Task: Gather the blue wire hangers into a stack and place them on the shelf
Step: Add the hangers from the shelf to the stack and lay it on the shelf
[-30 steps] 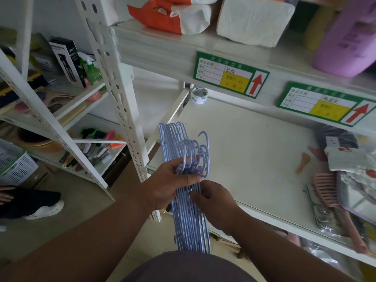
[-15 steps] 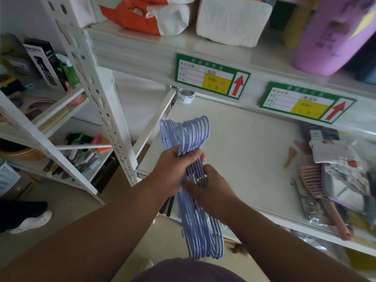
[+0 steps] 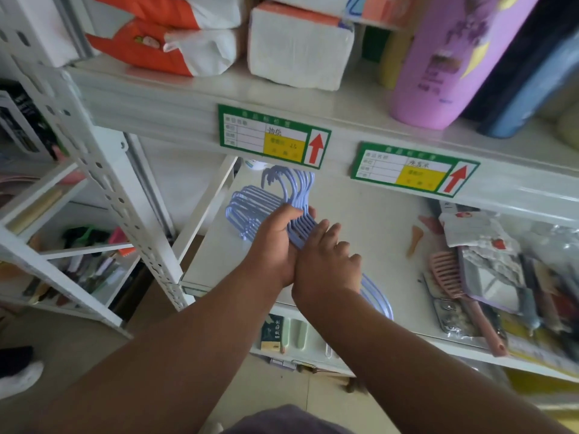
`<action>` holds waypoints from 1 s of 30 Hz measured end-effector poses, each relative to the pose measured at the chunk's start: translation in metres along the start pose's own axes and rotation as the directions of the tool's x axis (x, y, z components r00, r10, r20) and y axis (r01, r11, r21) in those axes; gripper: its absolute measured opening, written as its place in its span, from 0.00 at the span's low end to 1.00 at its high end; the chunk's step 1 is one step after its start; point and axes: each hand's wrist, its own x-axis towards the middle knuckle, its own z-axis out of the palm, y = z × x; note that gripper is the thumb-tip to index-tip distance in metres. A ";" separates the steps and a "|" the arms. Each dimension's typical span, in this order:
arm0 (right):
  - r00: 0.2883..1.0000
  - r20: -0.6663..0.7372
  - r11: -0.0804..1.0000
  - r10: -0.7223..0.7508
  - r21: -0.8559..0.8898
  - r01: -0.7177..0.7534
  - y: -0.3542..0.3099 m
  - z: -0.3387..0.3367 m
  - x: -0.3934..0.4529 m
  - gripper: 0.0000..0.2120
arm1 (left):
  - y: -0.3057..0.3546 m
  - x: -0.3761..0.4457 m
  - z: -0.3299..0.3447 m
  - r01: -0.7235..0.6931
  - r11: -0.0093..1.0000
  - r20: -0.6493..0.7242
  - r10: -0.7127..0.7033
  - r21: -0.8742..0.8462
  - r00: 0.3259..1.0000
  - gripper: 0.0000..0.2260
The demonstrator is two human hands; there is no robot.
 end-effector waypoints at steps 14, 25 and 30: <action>0.982 -0.149 0.986 -0.118 0.102 0.134 0.053 0.019 0.053 0.10 | -0.016 0.026 0.022 -0.106 0.994 -0.154 0.105 0.004 0.982 0.16; 0.954 -0.232 0.968 -0.191 0.117 0.222 0.099 0.022 0.060 0.11 | 0.049 -0.021 -0.012 -0.131 -0.454 0.271 0.258 0.882 0.927 0.42; 0.922 -0.262 0.940 -0.285 0.113 0.323 0.108 0.029 0.053 0.12 | 0.052 0.021 -0.065 -0.053 -0.912 0.365 0.109 0.406 0.925 0.45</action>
